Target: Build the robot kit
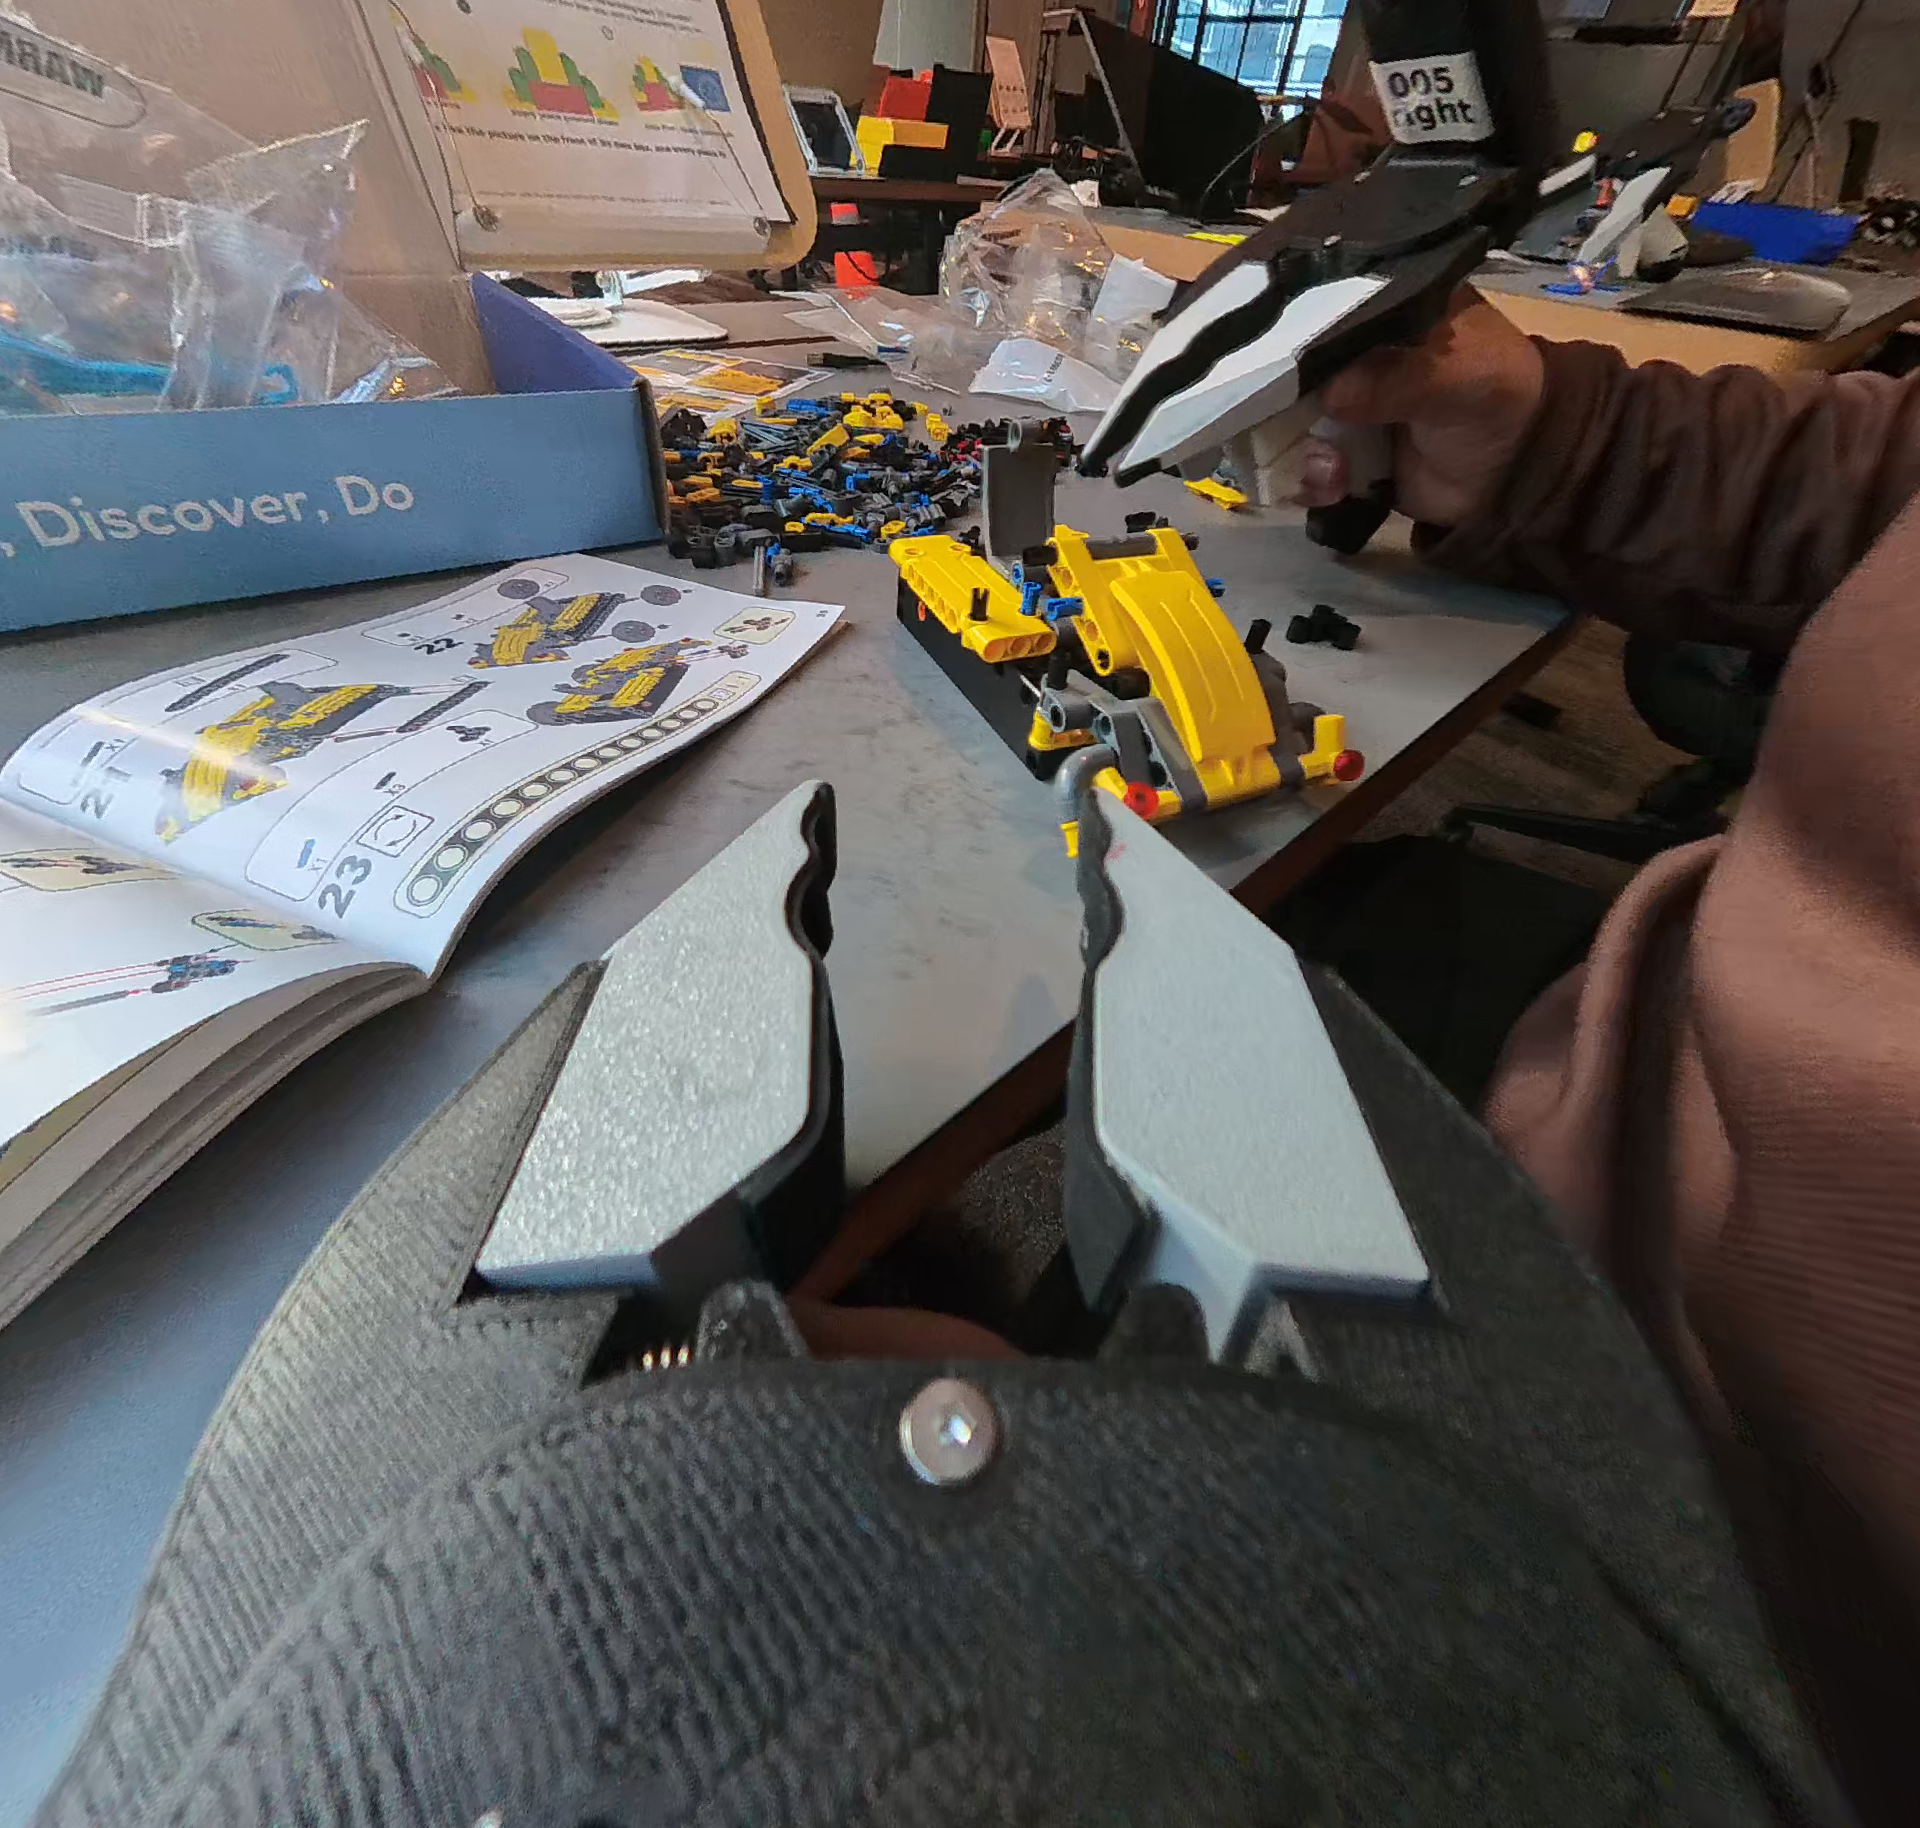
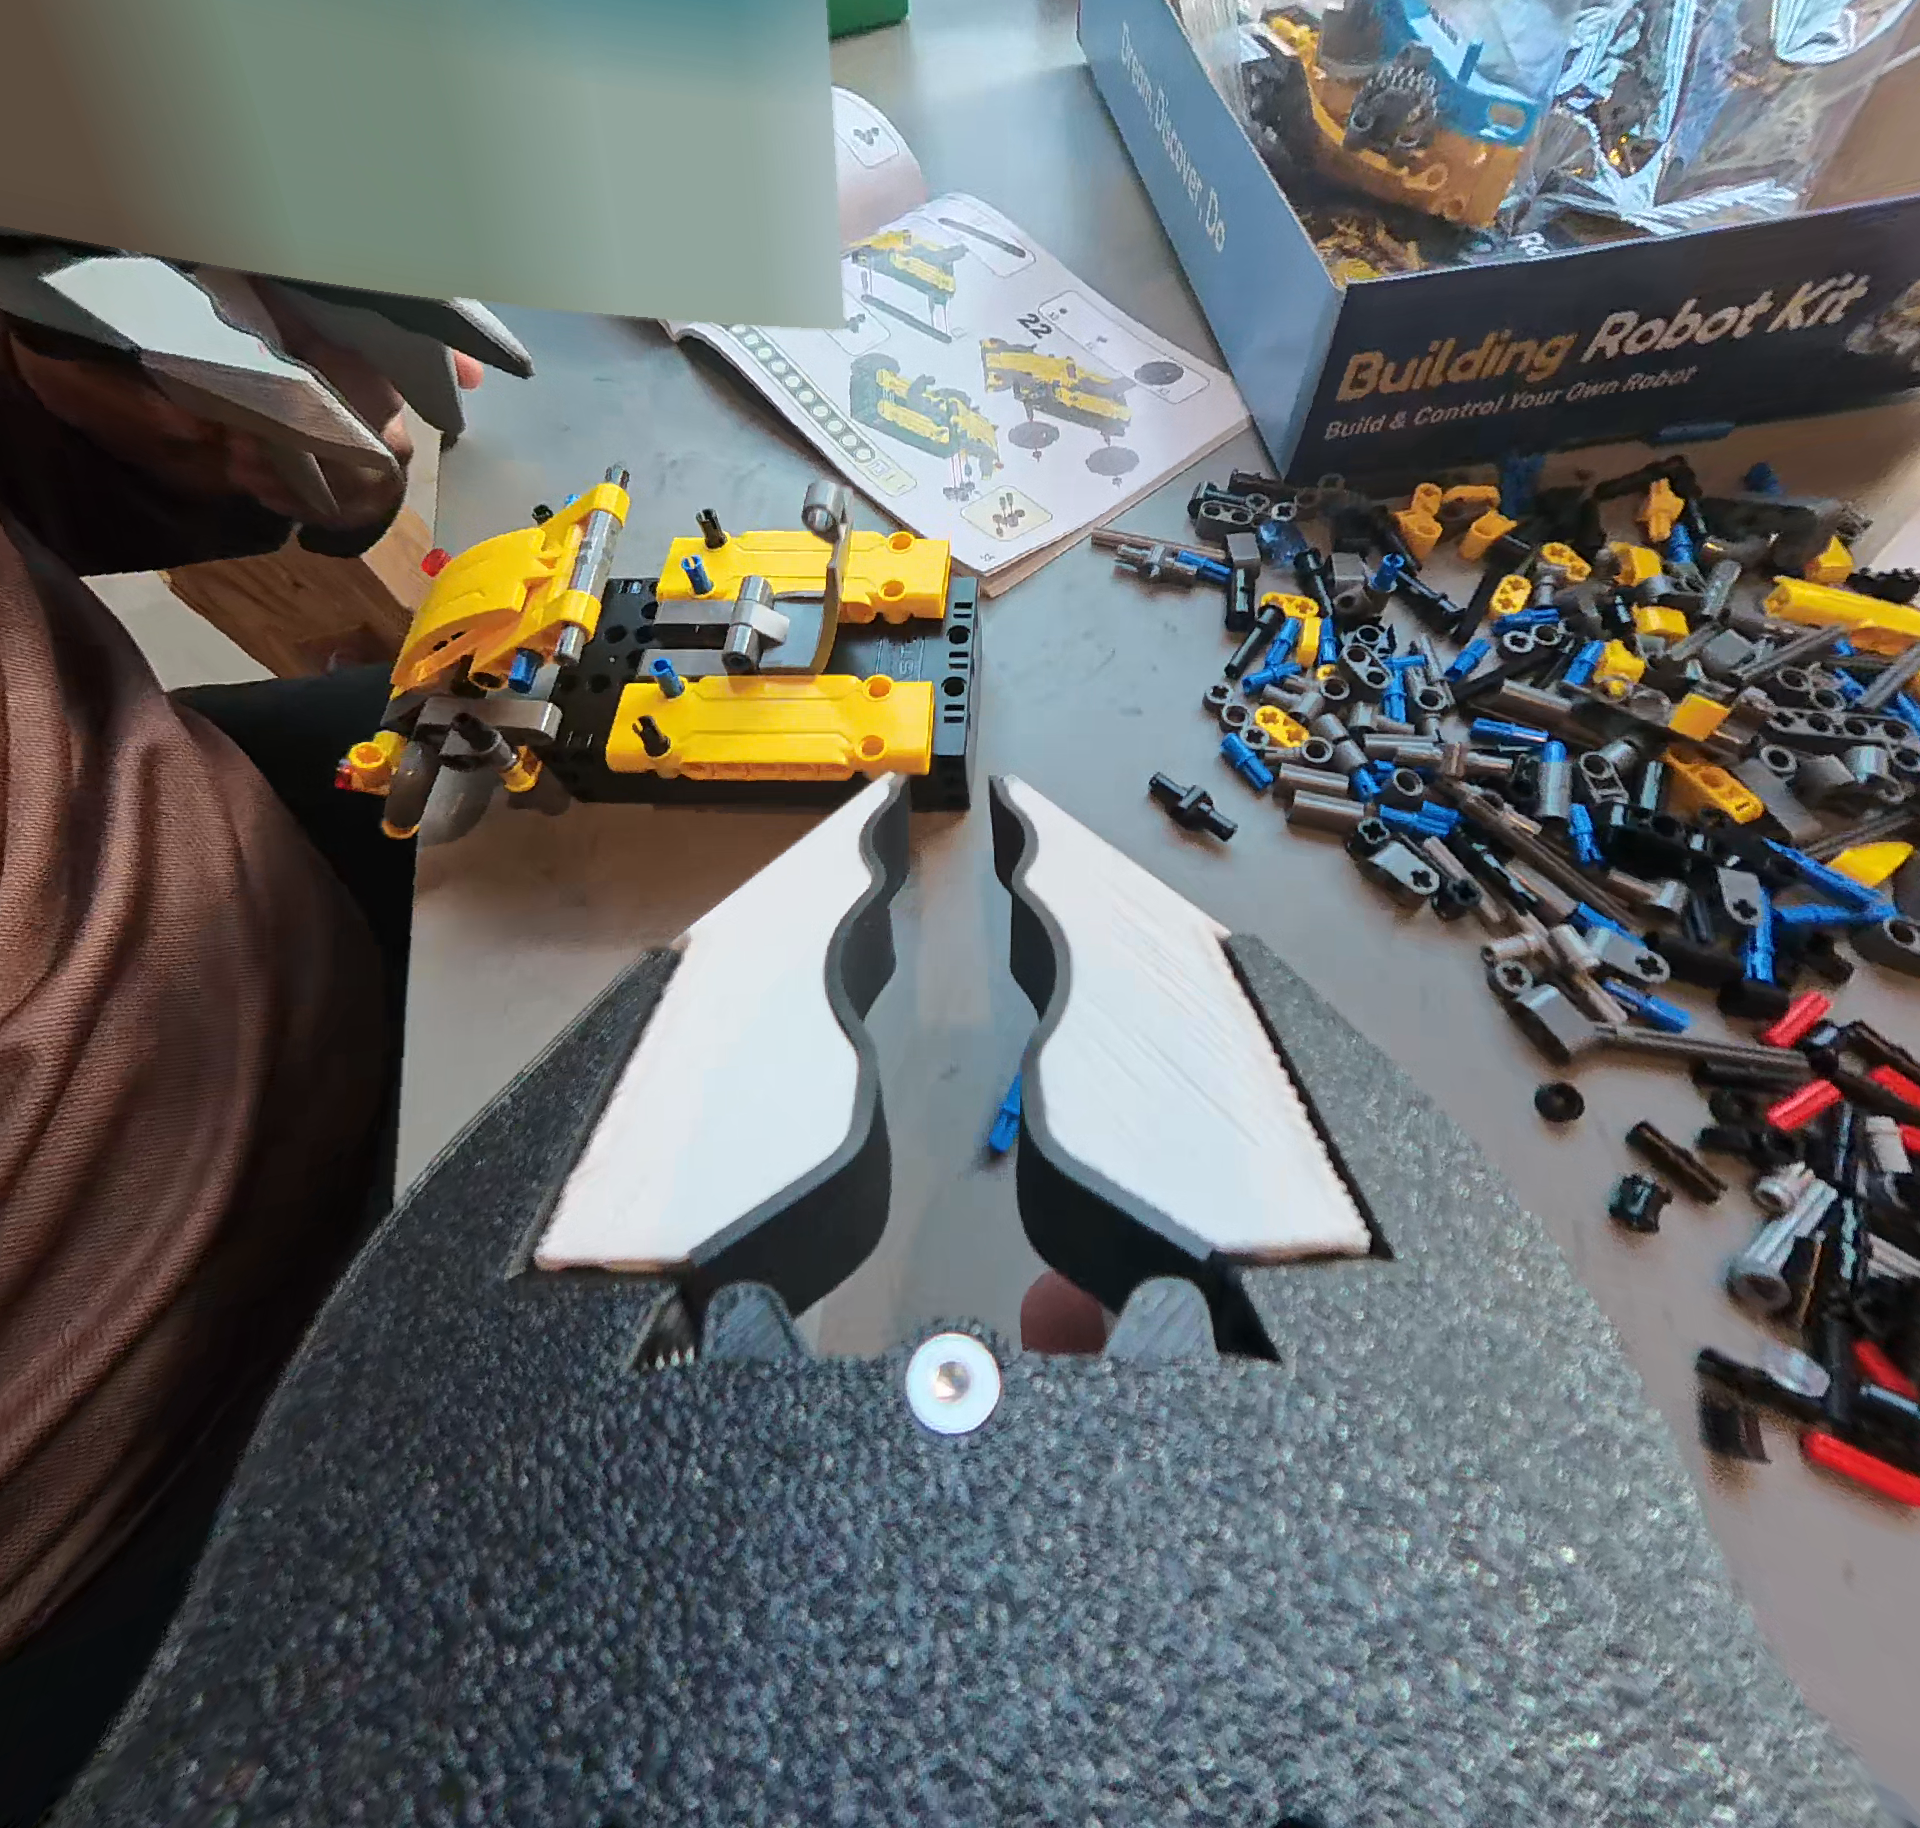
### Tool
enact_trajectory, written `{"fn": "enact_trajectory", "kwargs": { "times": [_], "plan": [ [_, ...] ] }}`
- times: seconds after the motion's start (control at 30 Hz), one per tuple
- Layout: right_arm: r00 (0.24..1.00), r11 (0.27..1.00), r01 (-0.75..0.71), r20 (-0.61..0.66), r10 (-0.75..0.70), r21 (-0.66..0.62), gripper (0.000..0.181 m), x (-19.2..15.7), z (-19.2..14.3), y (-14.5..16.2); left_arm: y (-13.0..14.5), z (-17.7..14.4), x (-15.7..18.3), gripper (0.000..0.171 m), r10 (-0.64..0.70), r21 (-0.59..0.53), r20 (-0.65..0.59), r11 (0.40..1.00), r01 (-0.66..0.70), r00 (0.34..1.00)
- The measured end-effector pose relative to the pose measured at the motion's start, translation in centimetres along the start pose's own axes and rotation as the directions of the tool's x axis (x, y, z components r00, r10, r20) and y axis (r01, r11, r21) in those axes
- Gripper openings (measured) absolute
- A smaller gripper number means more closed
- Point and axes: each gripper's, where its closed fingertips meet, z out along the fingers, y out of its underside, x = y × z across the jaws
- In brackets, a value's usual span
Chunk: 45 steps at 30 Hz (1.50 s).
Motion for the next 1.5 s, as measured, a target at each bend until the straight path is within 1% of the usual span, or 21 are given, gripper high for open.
{"fn": "enact_trajectory", "kwargs": {
  "times": [0.07, 0.13, 0.23, 0.4, 0.53, 0.7, 0.83, 0.9, 0.97, 1.03, 1.1, 1.23, 1.43, 1.5],
  "plan": [
    [1.000, 1.000, 0.002, 0.004, -0.002, -0.003, 0.009, 0.2, 0.5, -0.1, -0.1, 0.0, -0.2, 0.044, -0.012, 0.008, -0.001, 1.000, 0.012, 1.000],
    [1.000, 1.000, -0.003, 0.008, 0.003, -0.006, 0.012, 0.5, 1.0, 0.0, -0.2, 0.0, -0.3, 0.044, -0.019, 0.015, 0.000, 1.000, 0.019, 1.000],
    [1.000, 1.000, -0.011, 0.015, 0.011, -0.012, 0.012, 0.7, 1.4, -0.1, -0.2, 0.0, -0.5, 0.044, -0.026, 0.021, 0.001, 0.999, 0.026, 1.000],
    [1.000, 1.000, 0.008, 0.004, -0.008, -0.007, 0.012, 0.6, 1.3, -0.9, -0.3, -0.1, -0.5, 0.044, -0.033, 0.026, -0.003, 0.999, 0.033, 0.999],
    [1.000, 0.999, 0.017, -0.010, -0.017, -0.028, 0.012, 0.5, 1.3, -0.7, -0.3, -0.1, -0.4, 0.045, -0.037, 0.024, -0.008, 0.999, 0.037, 0.999],
    [0.998, 0.999, 0.008, -0.055, -0.010, -0.041, 0.011, 0.7, 0.3, -0.1, -0.1, -0.1, -0.1, 0.045, -0.010, 0.007, -0.004, 1.000, 0.011, 1.000],
    [0.992, 0.998, -0.046, -0.117, 0.040, -0.043, 0.012, 1.2, -1.7, 0.6, -0.3, -0.3, 0.0, 0.045, -0.028, 0.010, -0.005, 1.000, 0.028, 1.000],
    [0.992, 0.996, -0.077, -0.103, 0.072, -0.049, 0.019, 0.5, -2.8, 1.1, -0.4, -0.4, -0.1, 0.045, -0.031, 0.013, 0.003, 0.999, 0.031, 1.000],
    [0.995, 0.992, -0.092, -0.049, 0.089, -0.081, 0.023, -1.2, -3.7, 2.2, -0.4, -0.4, -0.1, 0.045, -0.025, 0.010, 0.013, 1.000, 0.024, 1.000],
    [0.996, 0.990, -0.080, -0.037, 0.076, -0.116, 0.027, -2.5, -4.3, 3.4, -0.2, -0.2, 0.0, 0.045, -0.012, 0.001, 0.019, 1.000, 0.012, 1.000],
    [0.999, 0.987, -0.050, -0.011, 0.049, -0.153, 0.028, -4.0, -4.8, 4.5, -0.1, -0.1, 0.1, 0.044, 0.016, -0.011, 0.029, 1.000, -0.016, 0.999],
    [0.999, 0.985, -0.029, 0.015, 0.031, -0.167, 0.027, -5.9, -5.5, 5.1, 0.2, 0.0, 0.4, 0.044, 0.095, -0.032, 0.055, 0.995, -0.093, 0.994],
    [1.000, 0.976, -0.005, -0.017, 0.001, -0.217, 0.027, -6.3, -5.2, 5.9, 0.7, 0.1, 0.7, 0.043, 0.145, -0.063, 0.064, 0.988, -0.141, 0.987],
    [0.999, 0.973, -0.014, -0.049, 0.003, -0.231, 0.025, -5.6, -5.1, 6.0, 0.8, 0.1, 0.8, 0.043, 0.150, -0.068, 0.063, 0.987, -0.146, 0.987]
  ]
}}
